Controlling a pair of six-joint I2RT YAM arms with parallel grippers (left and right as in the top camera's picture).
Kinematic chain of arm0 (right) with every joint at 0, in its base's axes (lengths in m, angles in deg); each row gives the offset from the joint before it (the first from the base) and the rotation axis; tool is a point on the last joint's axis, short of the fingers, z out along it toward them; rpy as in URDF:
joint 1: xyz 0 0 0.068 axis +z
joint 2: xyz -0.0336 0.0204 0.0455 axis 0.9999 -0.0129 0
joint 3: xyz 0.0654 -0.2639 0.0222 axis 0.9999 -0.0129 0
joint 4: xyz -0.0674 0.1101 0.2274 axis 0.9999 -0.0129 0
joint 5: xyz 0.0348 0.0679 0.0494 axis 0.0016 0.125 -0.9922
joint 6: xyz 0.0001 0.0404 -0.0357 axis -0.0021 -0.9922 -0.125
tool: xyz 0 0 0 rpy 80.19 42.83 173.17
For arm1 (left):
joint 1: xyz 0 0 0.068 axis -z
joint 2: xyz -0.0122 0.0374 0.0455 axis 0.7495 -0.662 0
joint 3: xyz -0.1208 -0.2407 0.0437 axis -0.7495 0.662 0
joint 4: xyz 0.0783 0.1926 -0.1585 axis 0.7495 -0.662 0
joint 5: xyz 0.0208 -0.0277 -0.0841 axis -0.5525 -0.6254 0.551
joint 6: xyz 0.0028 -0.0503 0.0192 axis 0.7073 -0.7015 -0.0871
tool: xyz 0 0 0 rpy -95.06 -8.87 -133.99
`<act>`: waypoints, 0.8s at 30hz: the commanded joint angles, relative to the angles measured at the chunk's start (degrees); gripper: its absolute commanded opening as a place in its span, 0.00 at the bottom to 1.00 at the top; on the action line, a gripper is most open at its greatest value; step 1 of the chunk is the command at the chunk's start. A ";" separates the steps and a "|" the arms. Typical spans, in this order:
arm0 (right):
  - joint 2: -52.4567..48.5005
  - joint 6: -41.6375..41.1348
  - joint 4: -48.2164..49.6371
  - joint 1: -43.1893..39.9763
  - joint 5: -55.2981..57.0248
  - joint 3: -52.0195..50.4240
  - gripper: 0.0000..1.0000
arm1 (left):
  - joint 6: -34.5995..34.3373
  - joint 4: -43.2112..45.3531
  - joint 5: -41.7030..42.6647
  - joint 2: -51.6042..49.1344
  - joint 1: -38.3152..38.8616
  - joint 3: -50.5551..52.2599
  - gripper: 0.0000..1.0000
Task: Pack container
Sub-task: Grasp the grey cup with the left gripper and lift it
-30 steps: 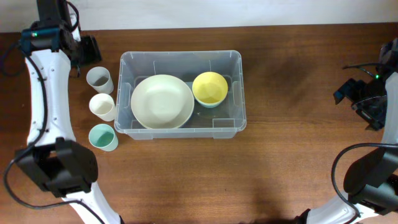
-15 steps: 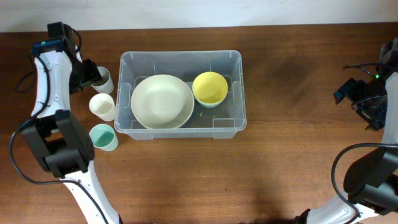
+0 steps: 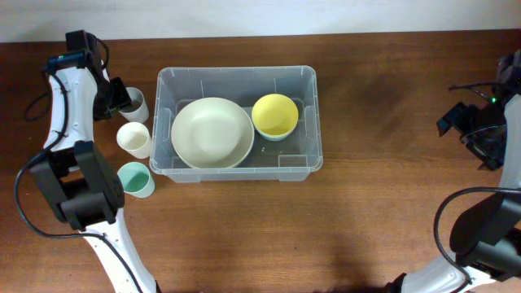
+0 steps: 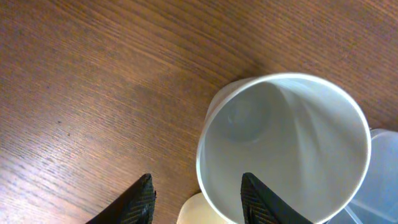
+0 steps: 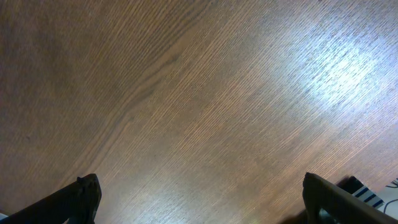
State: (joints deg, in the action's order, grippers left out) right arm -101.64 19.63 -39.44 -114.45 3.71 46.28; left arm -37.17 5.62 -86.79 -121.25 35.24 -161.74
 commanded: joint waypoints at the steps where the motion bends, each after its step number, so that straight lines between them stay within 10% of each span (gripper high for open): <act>1: -0.15 -0.24 0.00 0.04 0.11 -0.33 0.99 | -0.33 -0.42 1.86 -0.70 -0.11 0.37 0.46; 11: -0.15 -0.24 0.00 0.04 0.11 -0.33 0.99 | -0.33 -0.04 2.97 -1.29 -0.13 0.37 0.01; 24: -0.15 -0.24 0.00 0.04 0.11 -0.33 0.99 | -0.31 -0.52 3.34 -0.11 -4.31 -11.85 0.01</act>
State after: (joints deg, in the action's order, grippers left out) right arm -101.64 19.65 -39.44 -114.45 3.71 46.28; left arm -37.74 5.91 -84.19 -121.77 33.12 -165.19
